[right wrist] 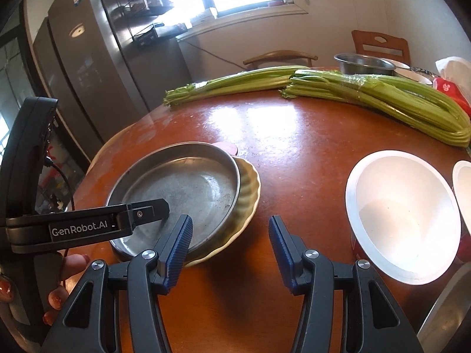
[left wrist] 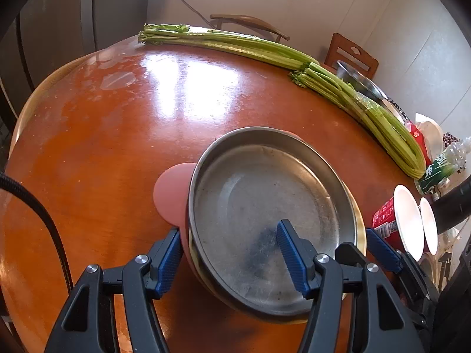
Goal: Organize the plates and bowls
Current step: 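Lower the steel tray onto the yellow shell plate with the left tool, then open the left tool and withdraw it from the tray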
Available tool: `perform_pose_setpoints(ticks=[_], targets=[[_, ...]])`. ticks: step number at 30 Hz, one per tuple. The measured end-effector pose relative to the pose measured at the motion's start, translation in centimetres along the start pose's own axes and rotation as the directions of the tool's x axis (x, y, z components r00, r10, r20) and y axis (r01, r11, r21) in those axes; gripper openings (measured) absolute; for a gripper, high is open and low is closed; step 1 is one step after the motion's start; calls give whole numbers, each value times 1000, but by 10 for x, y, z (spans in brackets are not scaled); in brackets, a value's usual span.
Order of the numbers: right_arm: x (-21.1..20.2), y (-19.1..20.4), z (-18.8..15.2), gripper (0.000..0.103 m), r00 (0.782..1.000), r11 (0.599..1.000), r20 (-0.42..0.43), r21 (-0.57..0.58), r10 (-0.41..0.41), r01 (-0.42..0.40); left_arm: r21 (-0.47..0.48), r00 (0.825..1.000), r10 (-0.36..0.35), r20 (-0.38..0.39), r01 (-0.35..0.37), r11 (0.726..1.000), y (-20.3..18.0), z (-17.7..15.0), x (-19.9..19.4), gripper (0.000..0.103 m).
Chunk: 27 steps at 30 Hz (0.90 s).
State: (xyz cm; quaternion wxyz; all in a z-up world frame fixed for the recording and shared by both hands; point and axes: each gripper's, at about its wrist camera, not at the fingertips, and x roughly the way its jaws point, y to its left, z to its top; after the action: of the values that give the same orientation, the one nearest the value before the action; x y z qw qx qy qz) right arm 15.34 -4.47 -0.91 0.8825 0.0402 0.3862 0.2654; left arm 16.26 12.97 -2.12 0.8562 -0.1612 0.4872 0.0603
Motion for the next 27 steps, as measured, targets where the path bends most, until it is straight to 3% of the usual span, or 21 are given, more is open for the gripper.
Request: perform_pose_setpoints(ticks=[14,19,22,27], targets=[[-10,0,2,56,998,1000,60,-11,21,-21,-28,996,52,78,-50,998,10,-10,-23,62],[-15,2,1,57,996,999,83,-25,27,-25,4,977,140,160,-142,990,5,-27,-42,63],[-19,3,0,63,995,999,100,-29,27,-24,-7,973,147,179,-148,989,6,-34,-51,63],[-28,2,-1,65,989,1000,149,-30,7,-3,-19,967,162,196,-162,987,5,-39,-61,62]])
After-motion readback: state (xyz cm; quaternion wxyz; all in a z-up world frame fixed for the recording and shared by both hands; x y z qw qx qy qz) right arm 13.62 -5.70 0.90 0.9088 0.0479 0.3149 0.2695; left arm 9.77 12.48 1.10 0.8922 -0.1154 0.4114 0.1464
